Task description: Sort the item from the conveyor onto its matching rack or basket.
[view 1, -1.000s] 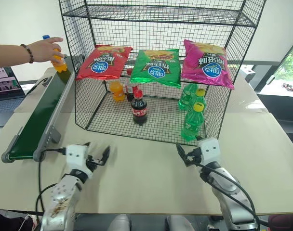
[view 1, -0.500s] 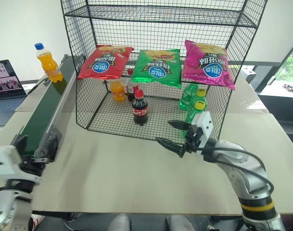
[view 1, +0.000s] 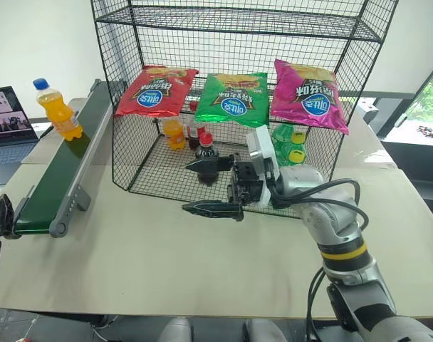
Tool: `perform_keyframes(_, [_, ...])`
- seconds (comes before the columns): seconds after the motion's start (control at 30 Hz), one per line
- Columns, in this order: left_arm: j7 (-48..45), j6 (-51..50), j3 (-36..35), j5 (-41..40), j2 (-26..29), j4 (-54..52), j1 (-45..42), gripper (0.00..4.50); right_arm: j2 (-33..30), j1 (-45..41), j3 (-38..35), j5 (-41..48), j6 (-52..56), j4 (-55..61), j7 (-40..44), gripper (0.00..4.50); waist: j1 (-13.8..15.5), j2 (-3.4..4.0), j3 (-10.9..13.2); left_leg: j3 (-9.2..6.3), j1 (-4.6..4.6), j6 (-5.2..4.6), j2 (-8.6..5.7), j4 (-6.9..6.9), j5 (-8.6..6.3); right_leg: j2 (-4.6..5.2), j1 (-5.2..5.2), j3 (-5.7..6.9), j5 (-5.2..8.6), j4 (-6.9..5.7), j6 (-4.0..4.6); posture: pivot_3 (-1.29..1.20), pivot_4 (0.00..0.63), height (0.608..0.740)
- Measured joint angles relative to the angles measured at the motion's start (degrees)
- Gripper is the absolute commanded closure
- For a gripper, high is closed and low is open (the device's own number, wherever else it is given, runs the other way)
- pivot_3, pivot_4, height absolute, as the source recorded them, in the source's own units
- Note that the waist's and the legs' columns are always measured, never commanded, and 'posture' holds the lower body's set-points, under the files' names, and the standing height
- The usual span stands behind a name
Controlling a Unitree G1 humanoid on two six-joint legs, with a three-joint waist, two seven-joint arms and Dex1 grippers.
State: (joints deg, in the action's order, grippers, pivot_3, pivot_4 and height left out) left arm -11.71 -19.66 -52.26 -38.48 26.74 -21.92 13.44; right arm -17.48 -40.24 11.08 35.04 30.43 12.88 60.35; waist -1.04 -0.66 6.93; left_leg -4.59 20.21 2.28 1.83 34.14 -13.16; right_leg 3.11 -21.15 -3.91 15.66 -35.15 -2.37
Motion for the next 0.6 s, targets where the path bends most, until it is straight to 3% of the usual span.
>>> perform_keyframes(0.6, [-5.3, 0.2, 2.0, 0.2, 3.6, 9.0, -2.6, 0.04, 2.7, -3.3, -0.1, -0.1, -1.6, -1.7, -0.5, 0.0, -0.2, 0.14, 0.1, 0.01, 0.0, 0.01, 0.01, -0.11, 0.0, 0.01, -0.07, 0.0, -0.01, -0.01, 0.02, 0.0, 0.15, 0.738])
